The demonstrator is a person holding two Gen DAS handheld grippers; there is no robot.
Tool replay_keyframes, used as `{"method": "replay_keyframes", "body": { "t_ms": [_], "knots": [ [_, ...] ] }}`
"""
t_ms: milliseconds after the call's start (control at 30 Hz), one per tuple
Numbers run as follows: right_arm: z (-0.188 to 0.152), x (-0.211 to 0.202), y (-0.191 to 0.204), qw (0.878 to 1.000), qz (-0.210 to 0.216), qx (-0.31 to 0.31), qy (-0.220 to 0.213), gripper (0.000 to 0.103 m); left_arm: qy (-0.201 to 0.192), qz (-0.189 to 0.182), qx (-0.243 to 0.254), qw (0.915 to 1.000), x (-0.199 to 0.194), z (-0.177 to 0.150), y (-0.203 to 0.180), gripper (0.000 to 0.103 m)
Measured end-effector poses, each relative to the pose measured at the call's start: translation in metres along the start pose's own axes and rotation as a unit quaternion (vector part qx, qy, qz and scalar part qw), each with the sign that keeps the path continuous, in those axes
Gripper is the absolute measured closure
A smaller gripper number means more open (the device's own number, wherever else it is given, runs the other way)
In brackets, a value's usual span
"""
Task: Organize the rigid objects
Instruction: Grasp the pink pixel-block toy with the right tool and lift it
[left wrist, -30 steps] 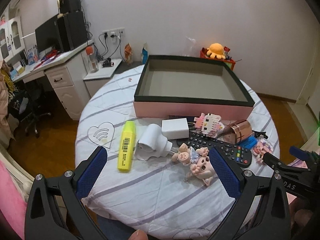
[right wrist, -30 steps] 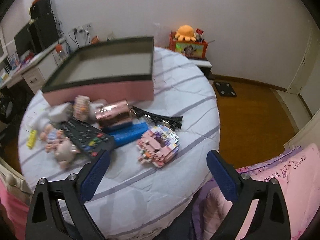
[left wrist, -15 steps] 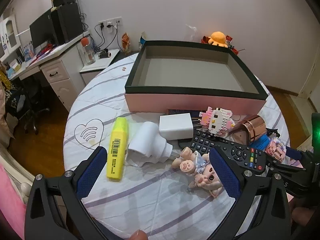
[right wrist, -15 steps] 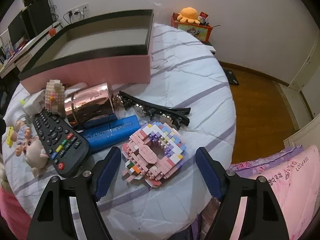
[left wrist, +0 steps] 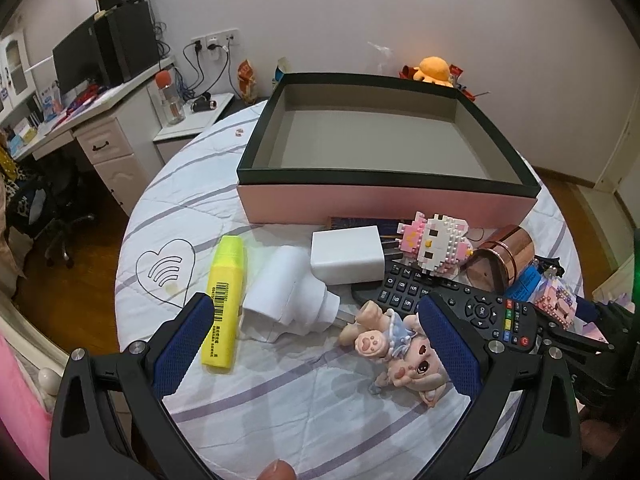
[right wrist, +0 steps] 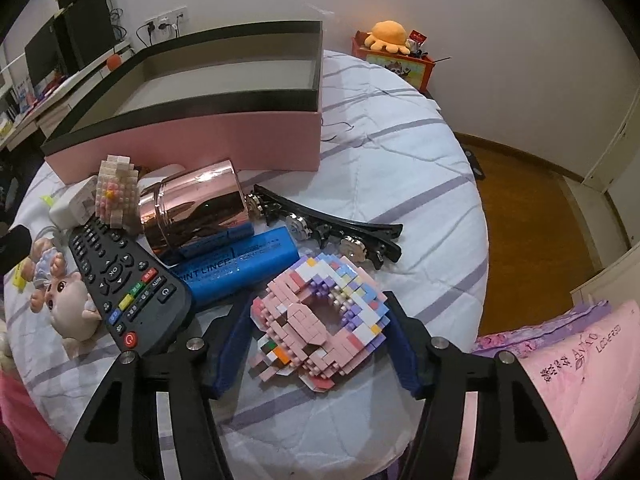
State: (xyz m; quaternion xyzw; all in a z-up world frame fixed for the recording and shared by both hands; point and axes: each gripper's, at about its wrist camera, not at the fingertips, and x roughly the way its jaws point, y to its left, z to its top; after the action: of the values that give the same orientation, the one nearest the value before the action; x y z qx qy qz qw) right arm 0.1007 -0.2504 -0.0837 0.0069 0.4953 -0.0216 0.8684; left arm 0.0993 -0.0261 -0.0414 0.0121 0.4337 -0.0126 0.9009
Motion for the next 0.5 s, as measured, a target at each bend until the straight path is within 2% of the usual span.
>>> {"method": "replay_keyframes", "body": {
  "t_ms": [133, 300, 500],
  "knots": [
    [0.002, -0.008, -0.003, 1.000, 0.007, 0.004, -0.005, 0.040, -0.001, -0.001, -0.001, 1.0000, 0.000, 0.000, 0.000, 0.000],
    [0.008, -0.037, -0.003, 0.999, 0.009, 0.007, -0.032, 0.040, -0.006, -0.005, -0.002, 1.0000, -0.005, 0.005, 0.000, 0.000],
    [0.034, -0.065, 0.006, 0.997, 0.029, -0.004, -0.069, 0.040, -0.026, -0.010, -0.003, 0.9996, -0.016, 0.025, 0.007, 0.000]
  ]
}}
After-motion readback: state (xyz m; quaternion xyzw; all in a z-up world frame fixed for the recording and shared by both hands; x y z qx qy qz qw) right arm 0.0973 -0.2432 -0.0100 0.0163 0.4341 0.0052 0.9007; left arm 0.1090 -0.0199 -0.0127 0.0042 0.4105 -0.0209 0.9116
